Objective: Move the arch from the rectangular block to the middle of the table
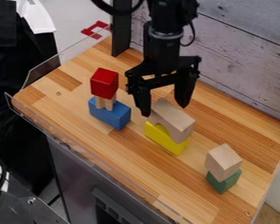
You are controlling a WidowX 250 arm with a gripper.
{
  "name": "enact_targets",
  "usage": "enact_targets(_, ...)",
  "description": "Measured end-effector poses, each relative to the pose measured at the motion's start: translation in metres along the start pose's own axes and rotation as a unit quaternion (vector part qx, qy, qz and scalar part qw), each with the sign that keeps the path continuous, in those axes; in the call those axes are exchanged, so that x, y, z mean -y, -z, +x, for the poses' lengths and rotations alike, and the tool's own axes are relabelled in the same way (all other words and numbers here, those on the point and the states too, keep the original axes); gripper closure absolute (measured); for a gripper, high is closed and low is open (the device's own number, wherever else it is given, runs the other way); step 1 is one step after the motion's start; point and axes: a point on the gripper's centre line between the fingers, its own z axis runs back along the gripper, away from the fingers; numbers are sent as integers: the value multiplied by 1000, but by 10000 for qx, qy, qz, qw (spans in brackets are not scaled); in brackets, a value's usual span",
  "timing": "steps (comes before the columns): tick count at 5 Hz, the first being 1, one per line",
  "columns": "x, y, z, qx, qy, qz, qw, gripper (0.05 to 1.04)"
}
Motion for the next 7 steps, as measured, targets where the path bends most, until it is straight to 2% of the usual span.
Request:
enact_targets(1, 2, 3, 1, 68, -125, 136, 9998, 133)
enact_targets(2, 3, 3, 2, 97, -159, 99, 9998, 419)
enact_targets(3, 5, 4, 1, 75, -169, 60, 9998, 554)
enact_targets(4, 6, 3, 1, 71, -176, 40, 9998, 554)
enact_targets(6, 20, -13, 13, 225, -272, -204, 9992, 554)
enact_targets(7, 27, -10, 19, 195, -499, -227, 9983, 554)
